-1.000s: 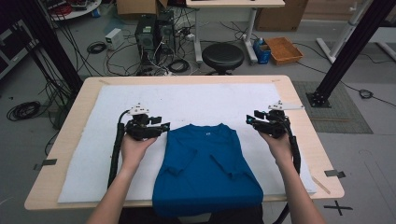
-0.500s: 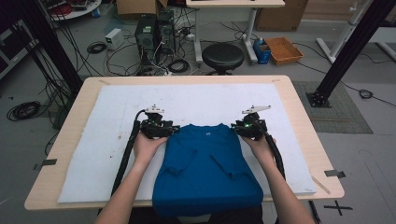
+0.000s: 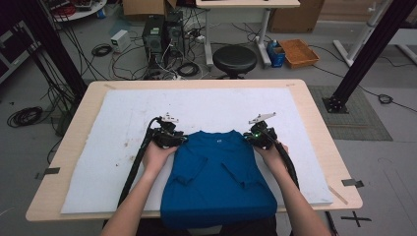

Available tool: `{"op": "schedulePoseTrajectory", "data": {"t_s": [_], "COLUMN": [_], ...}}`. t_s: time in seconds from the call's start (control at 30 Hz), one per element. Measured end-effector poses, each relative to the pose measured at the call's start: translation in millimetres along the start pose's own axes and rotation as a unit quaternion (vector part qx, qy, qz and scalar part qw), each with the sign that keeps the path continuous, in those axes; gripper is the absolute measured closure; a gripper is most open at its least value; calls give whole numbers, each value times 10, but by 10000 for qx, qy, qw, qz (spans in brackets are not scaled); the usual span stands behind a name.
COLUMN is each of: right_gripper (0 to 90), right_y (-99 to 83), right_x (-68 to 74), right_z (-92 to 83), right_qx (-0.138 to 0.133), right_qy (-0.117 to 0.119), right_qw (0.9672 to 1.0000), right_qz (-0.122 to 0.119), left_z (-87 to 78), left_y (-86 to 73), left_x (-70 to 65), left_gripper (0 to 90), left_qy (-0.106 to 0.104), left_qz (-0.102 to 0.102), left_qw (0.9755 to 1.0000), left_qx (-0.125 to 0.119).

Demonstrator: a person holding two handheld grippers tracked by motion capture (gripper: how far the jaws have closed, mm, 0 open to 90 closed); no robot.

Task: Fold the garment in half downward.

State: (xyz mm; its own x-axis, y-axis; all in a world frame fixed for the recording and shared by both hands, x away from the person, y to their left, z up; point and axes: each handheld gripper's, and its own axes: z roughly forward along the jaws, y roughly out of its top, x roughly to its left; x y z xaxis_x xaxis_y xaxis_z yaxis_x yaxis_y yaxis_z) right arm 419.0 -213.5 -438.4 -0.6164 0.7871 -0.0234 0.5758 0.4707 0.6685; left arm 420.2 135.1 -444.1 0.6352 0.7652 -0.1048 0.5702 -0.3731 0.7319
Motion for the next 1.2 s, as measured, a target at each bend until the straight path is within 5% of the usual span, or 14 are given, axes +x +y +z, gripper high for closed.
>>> {"op": "schedulePoseTrajectory", "data": {"t_s": [0.1,0.23,0.33,0.5,0.67,0.8,0.97,1.2], "right_gripper": [888,884,796,723,700,711,876,889], "right_y": [-8,-2,5,25,73,81,89,94], "right_x": [-42,-85,-96,-108,-74,-49,-21,-30], "right_z": [-23,-99,-111,-47,67,133,110,44], "right_qx": [-35,-237,-342,-469,-308,-132,-118,-332], "right_qy": [-40,-106,-86,80,255,264,251,354], "right_qw": [9999,9994,9991,9982,9984,9991,9995,9987], "right_qz": [111,223,255,377,388,299,122,136], "left_z": [-19,-44,-45,27,133,137,134,120], "left_y": [2,8,22,78,125,131,115,117], "left_x": [5,15,25,-4,-93,-132,-213,-181], "left_gripper": [809,829,675,646,646,671,844,877], "left_qy": [30,38,26,-129,-88,67,93,48], "left_qz": [30,13,-104,-22,215,342,574,595], "left_qw": [10000,10000,9999,9999,9997,9993,9983,9982], "left_qx": [56,10,-97,-68,82,126,95,36]}}
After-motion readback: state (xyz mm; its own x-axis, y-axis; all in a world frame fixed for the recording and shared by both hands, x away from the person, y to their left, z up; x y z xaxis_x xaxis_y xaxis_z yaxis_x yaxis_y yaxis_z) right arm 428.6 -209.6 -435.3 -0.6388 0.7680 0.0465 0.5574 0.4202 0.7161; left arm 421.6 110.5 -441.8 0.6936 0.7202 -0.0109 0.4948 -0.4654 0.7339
